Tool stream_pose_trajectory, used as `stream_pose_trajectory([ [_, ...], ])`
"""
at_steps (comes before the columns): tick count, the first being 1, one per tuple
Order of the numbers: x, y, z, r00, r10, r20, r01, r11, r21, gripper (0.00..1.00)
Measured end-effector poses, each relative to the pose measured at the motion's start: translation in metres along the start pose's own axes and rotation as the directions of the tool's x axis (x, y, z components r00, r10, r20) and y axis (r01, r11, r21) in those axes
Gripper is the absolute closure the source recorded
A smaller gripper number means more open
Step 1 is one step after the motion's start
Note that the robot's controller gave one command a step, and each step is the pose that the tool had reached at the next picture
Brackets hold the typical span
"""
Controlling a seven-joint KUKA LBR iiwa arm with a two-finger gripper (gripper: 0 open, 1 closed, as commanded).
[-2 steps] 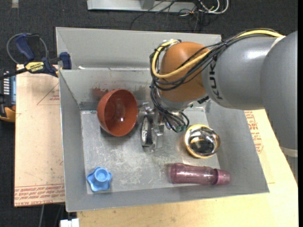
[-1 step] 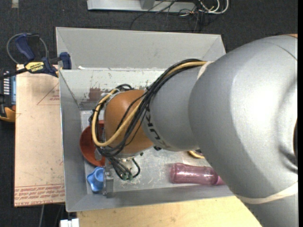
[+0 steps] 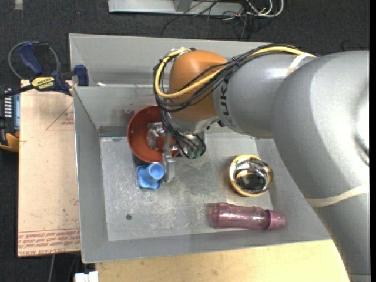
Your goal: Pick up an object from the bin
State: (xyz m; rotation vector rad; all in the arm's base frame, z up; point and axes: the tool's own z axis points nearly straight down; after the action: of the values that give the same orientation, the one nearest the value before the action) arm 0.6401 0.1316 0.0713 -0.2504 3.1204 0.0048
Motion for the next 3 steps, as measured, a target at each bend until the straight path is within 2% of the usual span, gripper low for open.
stream_pose_trajectory([
  [1,0.121,0.117,-0.006,0.998,0.068,-0.002,-0.068,0.997,0.029,1.00],
  [2,0.121,0.117,-0.006,0.998,0.068,-0.002,-0.068,0.997,0.028,1.00],
  [3,0.106,0.108,-0.004,0.998,0.067,0.002,-0.067,0.998,0.009,1.00],
])
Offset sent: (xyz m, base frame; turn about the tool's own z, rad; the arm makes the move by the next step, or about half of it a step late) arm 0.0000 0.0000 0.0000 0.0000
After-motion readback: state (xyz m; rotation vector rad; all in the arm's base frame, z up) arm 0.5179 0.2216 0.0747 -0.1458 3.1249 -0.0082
